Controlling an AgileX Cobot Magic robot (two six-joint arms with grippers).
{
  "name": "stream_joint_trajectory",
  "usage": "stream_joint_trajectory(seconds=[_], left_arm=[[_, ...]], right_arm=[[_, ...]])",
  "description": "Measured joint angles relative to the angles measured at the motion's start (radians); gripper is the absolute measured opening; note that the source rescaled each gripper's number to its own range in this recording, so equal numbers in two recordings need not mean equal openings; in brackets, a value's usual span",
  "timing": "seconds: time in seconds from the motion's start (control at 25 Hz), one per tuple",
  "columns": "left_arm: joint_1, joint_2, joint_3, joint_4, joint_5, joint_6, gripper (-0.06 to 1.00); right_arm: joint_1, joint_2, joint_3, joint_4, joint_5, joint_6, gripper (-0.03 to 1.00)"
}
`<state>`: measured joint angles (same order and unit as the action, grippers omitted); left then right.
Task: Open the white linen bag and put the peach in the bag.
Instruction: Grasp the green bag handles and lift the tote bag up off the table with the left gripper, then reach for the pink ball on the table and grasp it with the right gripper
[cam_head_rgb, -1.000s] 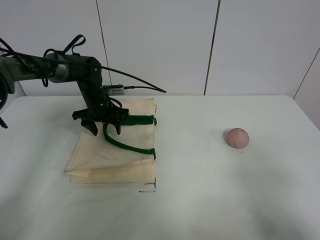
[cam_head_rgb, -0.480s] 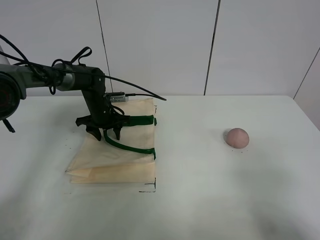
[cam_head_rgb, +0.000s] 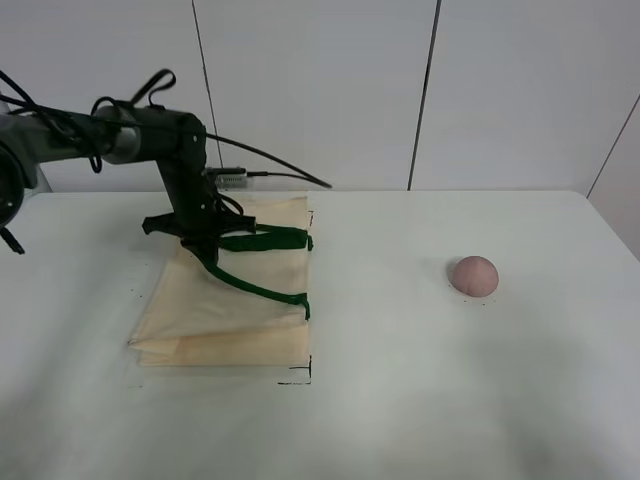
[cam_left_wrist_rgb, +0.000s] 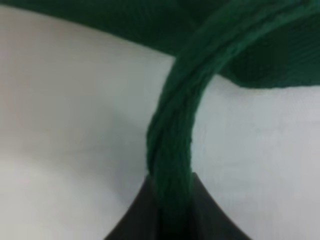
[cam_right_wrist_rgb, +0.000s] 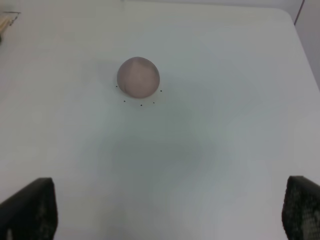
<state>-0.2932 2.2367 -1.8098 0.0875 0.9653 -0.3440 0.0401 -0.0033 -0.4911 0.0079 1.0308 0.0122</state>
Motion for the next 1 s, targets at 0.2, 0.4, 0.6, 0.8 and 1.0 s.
stream_joint_trajectory(seconds=[0.2, 0.4, 0.6, 0.8, 1.0], left_arm=[[0.000, -0.123, -0.188, 0.005, 0.129, 0.061, 0.00], [0.000, -0.189, -0.398, 0.003, 0.216, 0.133, 0.00], [0.000, -0.265, -0.444, -0.017, 0.217, 0.157, 0.00], [0.000, -0.321, -0.444, -0.028, 0.217, 0.158, 0.00], [0.000, -0.336, -0.429, -0.042, 0.217, 0.161, 0.00]], right_arm=[[0.000, 0.000, 0.000, 0.000, 0.000, 0.000, 1.00], [0.000, 0.000, 0.000, 0.000, 0.000, 0.000, 1.00], [0.000, 0.000, 0.000, -0.001, 0.000, 0.000, 1.00], [0.000, 0.059, -0.002, -0.001, 0.000, 0.005, 1.00], [0.000, 0.364, -0.063, 0.014, -0.093, 0.007, 1.00]])
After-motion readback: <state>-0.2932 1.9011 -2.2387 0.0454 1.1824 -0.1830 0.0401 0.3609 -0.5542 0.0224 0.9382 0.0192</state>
